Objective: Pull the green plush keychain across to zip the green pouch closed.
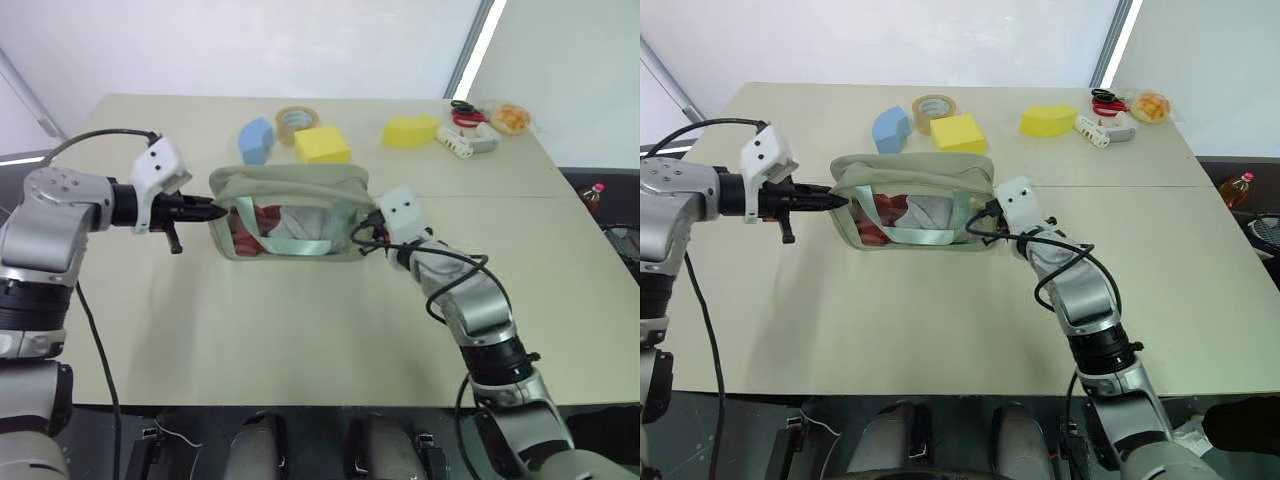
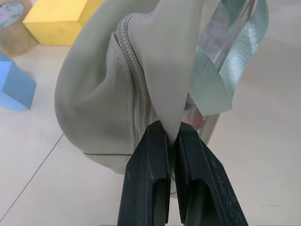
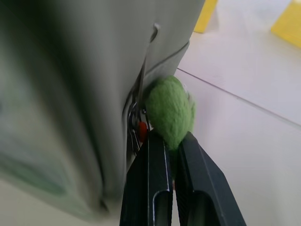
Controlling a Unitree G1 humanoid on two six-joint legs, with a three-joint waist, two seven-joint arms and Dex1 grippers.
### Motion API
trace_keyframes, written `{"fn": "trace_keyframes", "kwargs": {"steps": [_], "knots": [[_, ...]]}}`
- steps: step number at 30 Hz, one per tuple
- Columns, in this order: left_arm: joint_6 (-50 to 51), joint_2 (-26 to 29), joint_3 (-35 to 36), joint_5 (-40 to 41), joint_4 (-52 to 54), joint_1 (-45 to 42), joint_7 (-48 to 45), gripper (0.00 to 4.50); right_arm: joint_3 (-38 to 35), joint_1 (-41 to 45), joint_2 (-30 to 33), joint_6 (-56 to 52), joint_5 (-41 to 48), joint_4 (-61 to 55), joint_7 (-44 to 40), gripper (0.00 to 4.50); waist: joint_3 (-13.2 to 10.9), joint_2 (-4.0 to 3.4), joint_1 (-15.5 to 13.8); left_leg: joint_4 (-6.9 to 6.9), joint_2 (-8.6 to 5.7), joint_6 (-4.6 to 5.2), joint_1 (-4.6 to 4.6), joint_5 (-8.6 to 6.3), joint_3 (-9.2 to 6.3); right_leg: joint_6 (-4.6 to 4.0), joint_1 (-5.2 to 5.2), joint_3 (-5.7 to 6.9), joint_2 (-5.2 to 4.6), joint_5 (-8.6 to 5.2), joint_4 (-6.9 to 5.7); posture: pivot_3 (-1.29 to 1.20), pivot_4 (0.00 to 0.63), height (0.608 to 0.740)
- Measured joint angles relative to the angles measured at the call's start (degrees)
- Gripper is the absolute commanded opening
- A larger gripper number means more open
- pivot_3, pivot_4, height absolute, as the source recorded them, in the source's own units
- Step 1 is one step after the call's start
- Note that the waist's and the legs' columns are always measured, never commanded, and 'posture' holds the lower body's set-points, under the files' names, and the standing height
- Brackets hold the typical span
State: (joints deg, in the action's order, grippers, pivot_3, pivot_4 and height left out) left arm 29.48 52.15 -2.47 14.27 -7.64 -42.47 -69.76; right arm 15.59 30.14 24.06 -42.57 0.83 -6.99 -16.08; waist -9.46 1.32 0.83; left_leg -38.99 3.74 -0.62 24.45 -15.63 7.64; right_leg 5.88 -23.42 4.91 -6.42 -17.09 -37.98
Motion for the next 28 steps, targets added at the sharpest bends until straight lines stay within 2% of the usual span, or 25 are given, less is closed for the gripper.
{"fn": "trace_keyframes", "kwargs": {"steps": [3,7,8,10,13,16,17,18,20,24,28], "knots": [[0.2,0.0,0.0,-0.1,0.3,0.0,0.2,0.03,5.0,-0.8,4.0,8.0,-5.3,2.5,-2.6,0.0,0.0,-0.02,0.1,0.01,0.01,0.0,-0.05,0.0,0.01,0.0,0.01,0.0,0.0,0.0,-0.02,0.0,0.15,0.74],[0.3,-0.4,-0.1,0.0,1.0,0.2,0.9,0.03,4.0,-0.1,4.9,11.9,-6.7,4.9,-5.4,0.0,0.0,-0.01,-0.2,-0.03,0.0,0.0,-0.03,0.0,0.01,0.01,0.05,0.0,0.0,0.0,0.0,0.0,0.15,0.74],[0.2,-0.6,-0.1,0.0,1.0,0.2,1.2,0.37,2.7,0.0,4.9,11.5,-6.1,5.0,-6.3,0.0,0.0,-0.01,-0.3,-0.03,0.0,0.0,-0.02,0.0,0.0,0.01,0.06,0.0,0.0,0.0,0.0,0.0,0.15,0.74],[0.2,-1.2,-0.1,-0.1,1.0,0.2,2.0,1.07,-1.8,0.2,5.0,8.7,-2.8,4.6,-8.6,0.72,0.0,-0.01,-0.5,-0.04,0.0,0.0,-0.02,0.0,0.0,0.01,0.06,0.01,-0.01,0.0,0.0,0.0,0.15,0.74],[1.0,-2.2,-0.1,0.4,0.4,0.2,2.3,2.55,-9.3,1.6,7.2,1.5,3.5,1.1,-13.1,1.99,0.0,-0.01,-0.4,-0.04,0.0,0.0,0.02,0.0,0.0,0.0,0.02,0.01,-0.01,0.0,0.0,0.0,0.15,0.74],[5.2,-2.1,2.0,3.6,-0.9,-0.2,1.7,4.16,-18.3,2.4,13.9,-8.5,13.6,-6.9,-20.9,3.63,-0.1,-0.06,-0.3,0.0,0.01,0.0,0.06,0.0,-0.02,0.0,-0.03,0.02,0.0,0.0,0.0,0.0,0.15,0.74],[6.7,-1.2,3.1,4.8,-1.5,-0.1,1.2,4.5,-21.0,2.2,17.1,-11.9,17.9,-10.2,-24.4,4.13,-0.1,-0.07,-0.3,0.01,0.01,0.01,0.06,0.0,-0.03,0.0,-0.03,0.02,0.0,0.0,0.0,0.0,0.15,0.74],[7.7,-0.3,4.1,5.5,-1.8,0.1,1.0,4.5,-22.9,1.8,19.5,-14.2,21.0,-12.8,-27.0,4.45,-0.1,-0.06,-0.2,0.02,0.02,0.01,0.06,0.0,-0.04,0.0,-0.03,0.02,0.01,0.0,0.01,0.0,0.15,0.74],[10.1,2.4,7.1,7.2,-2.3,1.6,0.7,4.5,-27.3,1.2,23.4,-20.1,28.6,-19.0,-31.5,4.45,-0.1,-0.06,0.4,0.05,0.05,0.02,-0.1,-0.01,-0.04,0.0,0.02,-0.01,0.02,0.0,0.01,0.0,0.15,0.74],[16.3,4.1,10.4,10.3,0.1,3.5,2.2,4.5,-28.8,6.1,19.8,-29.4,37.1,-23.8,-29.2,4.45,-0.1,-0.07,0.2,0.03,0.07,0.01,-0.1,-0.01,-0.09,-0.01,0.01,-0.02,0.01,0.0,-0.07,0.0,0.15,0.74],[17.6,4.1,12.3,11.8,2.2,4.0,4.2,4.5,-28.8,10.7,17.3,-32.3,40.0,-24.5,-24.6,4.45,-0.1,-0.02,-0.6,-0.02,-0.02,0.11,0.12,-0.07,-0.04,-0.01,-0.02,-0.01,-0.06,0.0,-0.01,0.0,0.15,0.74]]}}
